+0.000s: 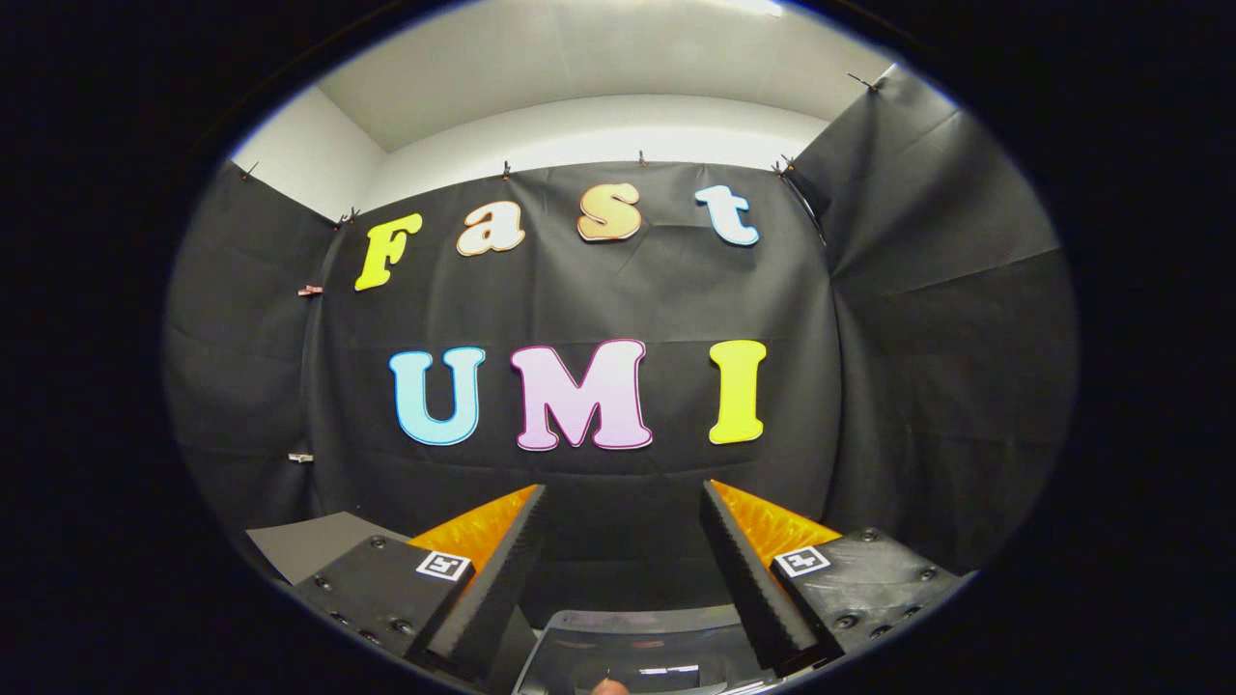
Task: Put the clothes into the washing machine and then close the washing machine lid.
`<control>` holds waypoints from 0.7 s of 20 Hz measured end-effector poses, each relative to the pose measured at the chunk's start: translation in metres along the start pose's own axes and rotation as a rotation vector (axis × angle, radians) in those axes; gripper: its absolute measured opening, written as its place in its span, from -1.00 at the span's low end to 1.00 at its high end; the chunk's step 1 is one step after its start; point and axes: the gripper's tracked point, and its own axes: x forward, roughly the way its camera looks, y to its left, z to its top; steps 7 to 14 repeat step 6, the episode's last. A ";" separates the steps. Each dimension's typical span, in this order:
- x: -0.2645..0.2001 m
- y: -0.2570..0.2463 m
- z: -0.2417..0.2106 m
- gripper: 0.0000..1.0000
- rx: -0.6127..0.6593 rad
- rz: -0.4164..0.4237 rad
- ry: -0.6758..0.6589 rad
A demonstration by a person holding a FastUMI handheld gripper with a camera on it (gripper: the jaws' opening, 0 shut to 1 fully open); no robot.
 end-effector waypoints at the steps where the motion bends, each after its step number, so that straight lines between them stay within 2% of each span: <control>1: 0.001 -0.001 -0.001 0.97 0.001 -0.002 0.009; 14: 0.001 0.000 -0.002 0.97 -0.018 0.000 0.020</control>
